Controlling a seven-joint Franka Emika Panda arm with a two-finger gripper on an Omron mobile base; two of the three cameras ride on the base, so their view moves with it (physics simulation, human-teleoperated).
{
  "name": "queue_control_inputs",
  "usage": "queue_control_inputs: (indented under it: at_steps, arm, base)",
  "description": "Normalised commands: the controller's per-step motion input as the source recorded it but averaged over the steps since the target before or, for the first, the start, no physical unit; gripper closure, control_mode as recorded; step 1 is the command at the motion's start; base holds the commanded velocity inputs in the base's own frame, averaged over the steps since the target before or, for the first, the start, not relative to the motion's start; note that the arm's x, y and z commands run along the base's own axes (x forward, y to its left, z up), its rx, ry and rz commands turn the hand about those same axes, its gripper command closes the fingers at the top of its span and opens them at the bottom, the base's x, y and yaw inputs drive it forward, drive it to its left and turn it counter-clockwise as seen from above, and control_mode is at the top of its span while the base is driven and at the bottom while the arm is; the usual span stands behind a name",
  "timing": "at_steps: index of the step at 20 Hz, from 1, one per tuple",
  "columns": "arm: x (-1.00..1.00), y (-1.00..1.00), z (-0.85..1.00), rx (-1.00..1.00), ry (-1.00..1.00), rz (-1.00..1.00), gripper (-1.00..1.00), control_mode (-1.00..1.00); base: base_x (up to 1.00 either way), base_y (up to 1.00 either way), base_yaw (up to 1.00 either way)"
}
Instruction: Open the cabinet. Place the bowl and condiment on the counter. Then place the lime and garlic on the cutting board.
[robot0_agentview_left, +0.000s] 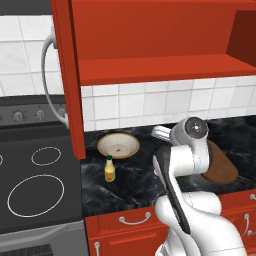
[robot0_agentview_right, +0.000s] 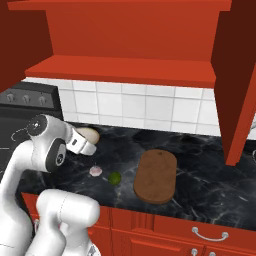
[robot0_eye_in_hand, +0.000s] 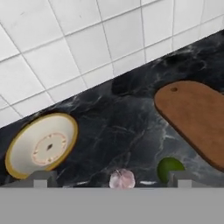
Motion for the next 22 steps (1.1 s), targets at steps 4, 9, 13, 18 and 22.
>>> queue_control_inputs:
  at_steps: [4, 9, 13, 18, 22]
  arm:
    - [-0.08, -0.36, -0.01, -0.01, 0.03, 0.32, -1.00, -1.00]
    - [0.00, 0.00, 0.00, -0.13, 0.20, 0.35, -1.00, -1.00]
    - [0.00, 0.04, 0.00, -0.19, 0.20, 0.23, -1.00, -1.00]
    - [0.00, 0.03, -0.04, -0.19, 0.05, 0.15, -1.00, -1.00]
    - [-0.02, 0.00, -0.19, -0.05, 0.00, 0.13, -1.00, -1.00]
  base:
    - [0.00, 0.00, 0.00]
    - [0.00, 0.00, 0.00]
    - [0.00, 0.00, 0.00]
    - [0.00, 0.00, 0.00]
    - [0.00, 0.00, 0.00]
